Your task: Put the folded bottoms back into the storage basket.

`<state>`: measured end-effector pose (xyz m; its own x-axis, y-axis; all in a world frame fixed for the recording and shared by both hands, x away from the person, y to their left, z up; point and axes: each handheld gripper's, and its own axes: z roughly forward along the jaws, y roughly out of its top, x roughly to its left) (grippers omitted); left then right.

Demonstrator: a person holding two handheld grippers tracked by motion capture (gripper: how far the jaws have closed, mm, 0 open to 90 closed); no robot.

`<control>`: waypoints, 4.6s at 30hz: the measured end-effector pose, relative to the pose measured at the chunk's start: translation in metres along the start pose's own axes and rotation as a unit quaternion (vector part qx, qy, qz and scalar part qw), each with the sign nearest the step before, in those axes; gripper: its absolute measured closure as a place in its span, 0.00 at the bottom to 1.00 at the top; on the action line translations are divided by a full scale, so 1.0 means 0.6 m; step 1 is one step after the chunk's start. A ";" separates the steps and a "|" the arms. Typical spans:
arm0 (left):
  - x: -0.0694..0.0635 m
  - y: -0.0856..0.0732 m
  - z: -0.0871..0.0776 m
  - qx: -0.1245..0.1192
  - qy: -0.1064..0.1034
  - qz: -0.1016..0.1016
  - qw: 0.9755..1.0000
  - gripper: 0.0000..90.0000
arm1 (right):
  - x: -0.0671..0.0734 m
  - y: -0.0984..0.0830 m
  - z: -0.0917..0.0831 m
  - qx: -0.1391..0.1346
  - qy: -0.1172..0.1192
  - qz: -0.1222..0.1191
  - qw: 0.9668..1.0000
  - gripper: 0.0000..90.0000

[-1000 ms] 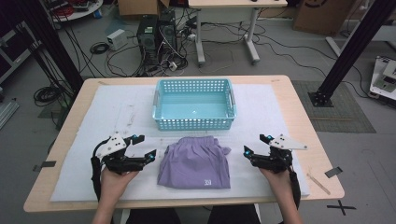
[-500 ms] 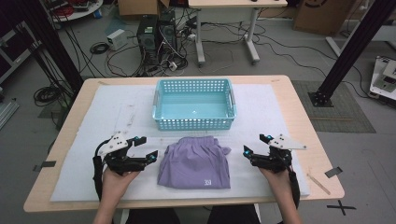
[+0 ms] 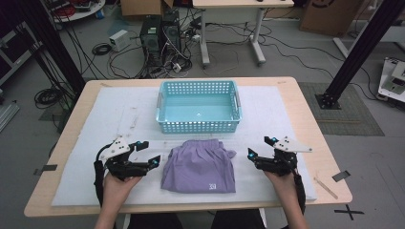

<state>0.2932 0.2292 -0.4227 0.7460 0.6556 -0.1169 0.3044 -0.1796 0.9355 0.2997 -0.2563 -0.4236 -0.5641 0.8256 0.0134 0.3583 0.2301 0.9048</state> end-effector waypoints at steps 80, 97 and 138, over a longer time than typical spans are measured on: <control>-0.057 -0.029 0.088 0.144 -0.040 -0.136 0.979 0.47 | 0.130 -0.008 0.083 0.178 0.112 0.028 0.977 0.62; -0.064 -0.029 0.097 0.162 -0.045 -0.133 0.977 0.84 | 0.134 -0.007 0.086 0.177 0.126 0.015 0.976 0.94; -0.064 0.126 0.036 0.062 -0.067 -0.055 0.994 0.94 | 0.110 0.117 0.031 0.073 0.148 0.018 0.986 0.97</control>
<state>0.3002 0.1743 -0.3549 0.7736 0.5740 -0.2683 0.4535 -0.2059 0.8672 0.3013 -0.1760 -0.3674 -0.7346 0.6522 0.1870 0.4719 0.2931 0.8315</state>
